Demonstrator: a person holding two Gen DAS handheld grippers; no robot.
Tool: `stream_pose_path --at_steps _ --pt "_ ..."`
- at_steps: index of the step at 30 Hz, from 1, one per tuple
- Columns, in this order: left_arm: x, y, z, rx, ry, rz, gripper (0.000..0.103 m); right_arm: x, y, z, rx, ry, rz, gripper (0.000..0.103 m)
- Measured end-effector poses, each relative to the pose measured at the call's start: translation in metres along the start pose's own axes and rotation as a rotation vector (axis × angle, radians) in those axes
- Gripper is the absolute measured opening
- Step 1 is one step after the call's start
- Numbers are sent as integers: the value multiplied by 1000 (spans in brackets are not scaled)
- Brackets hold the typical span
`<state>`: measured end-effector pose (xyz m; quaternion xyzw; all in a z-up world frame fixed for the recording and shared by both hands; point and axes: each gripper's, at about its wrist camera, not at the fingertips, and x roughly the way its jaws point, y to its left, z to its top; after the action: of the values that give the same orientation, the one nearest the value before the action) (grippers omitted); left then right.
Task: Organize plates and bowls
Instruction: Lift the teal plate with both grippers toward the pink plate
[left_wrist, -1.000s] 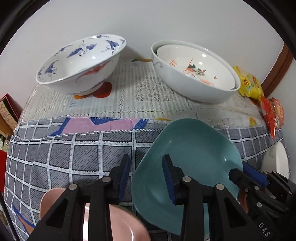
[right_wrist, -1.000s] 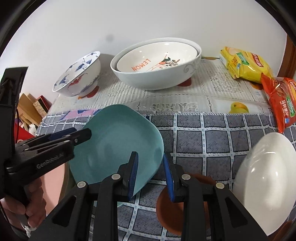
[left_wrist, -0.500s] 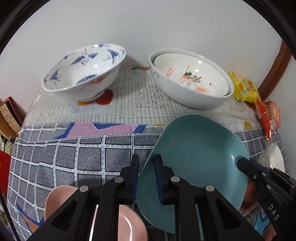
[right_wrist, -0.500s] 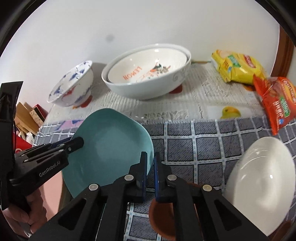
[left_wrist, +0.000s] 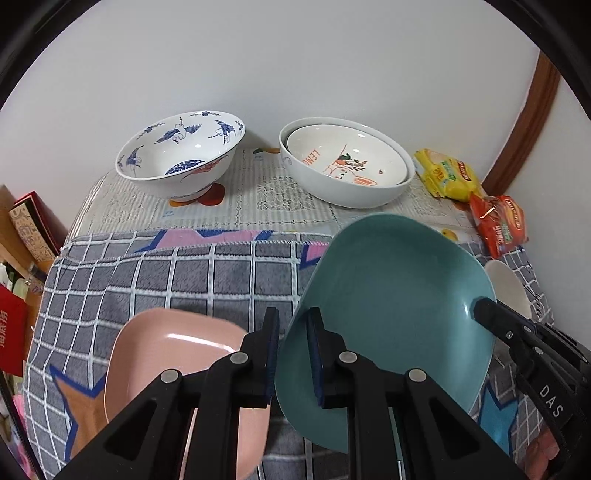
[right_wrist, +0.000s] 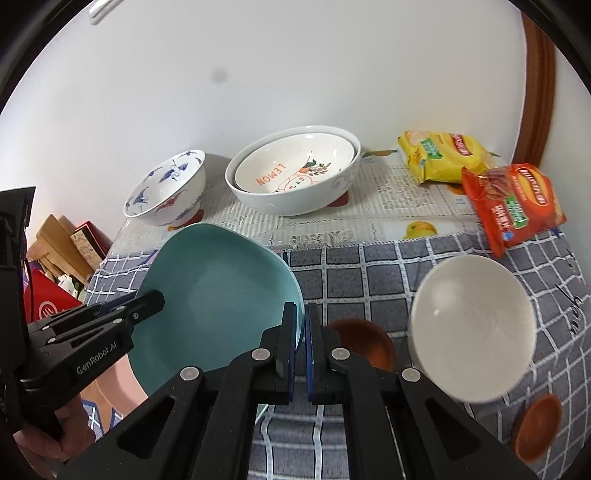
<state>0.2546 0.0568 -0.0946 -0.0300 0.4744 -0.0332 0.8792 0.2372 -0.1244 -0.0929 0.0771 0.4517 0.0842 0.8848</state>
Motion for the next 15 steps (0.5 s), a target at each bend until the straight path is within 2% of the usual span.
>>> stream_pose_path --at_steps 15 --pt "-41 25 -34 -31 -22 9 13 -33 30 -21 -10 -17 18 3"
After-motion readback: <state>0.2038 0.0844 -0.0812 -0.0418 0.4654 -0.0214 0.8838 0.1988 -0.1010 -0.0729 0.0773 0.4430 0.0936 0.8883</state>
